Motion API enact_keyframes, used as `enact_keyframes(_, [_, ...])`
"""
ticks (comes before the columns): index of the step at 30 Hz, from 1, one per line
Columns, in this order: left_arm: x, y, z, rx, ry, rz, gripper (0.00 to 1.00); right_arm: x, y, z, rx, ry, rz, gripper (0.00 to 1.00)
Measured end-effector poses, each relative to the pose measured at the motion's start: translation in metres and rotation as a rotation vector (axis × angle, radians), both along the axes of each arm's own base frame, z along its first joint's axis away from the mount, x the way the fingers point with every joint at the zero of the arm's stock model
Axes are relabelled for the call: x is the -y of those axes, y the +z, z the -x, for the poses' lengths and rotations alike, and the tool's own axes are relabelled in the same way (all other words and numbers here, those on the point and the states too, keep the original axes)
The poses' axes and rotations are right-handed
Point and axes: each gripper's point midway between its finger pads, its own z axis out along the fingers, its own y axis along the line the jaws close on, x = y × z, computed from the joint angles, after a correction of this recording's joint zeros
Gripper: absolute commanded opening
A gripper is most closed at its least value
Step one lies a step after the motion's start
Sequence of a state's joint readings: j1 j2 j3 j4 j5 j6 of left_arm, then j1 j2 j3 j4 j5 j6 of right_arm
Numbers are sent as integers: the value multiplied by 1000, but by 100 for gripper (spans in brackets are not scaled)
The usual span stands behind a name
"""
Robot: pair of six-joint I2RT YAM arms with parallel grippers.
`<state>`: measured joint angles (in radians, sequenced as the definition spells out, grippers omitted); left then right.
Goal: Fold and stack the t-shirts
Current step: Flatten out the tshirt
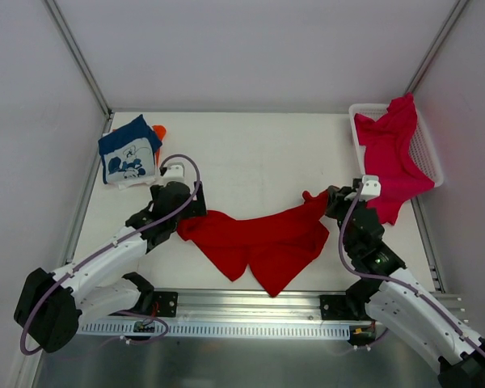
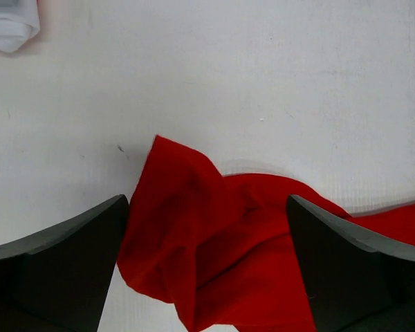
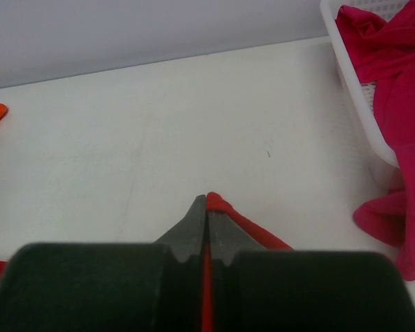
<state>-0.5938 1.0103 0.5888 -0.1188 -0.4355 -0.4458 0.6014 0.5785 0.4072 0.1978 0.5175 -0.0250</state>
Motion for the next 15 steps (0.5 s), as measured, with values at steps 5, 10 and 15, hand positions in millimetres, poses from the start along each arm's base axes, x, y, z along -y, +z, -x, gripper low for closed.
enact_keyframes(5, [8, 39, -8, 64, -34, 20, 99, 2, -9, 1, -13, -3, 11, 0])
enact_keyframes(10, [34, 150, 11, 270, -186, 240, 99, 1, -11, 1, -19, -3, 16, 1])
enact_keyframes(15, [57, 176, 50, 277, -363, 354, 99, -1, -19, -1, -45, -2, 32, 1])
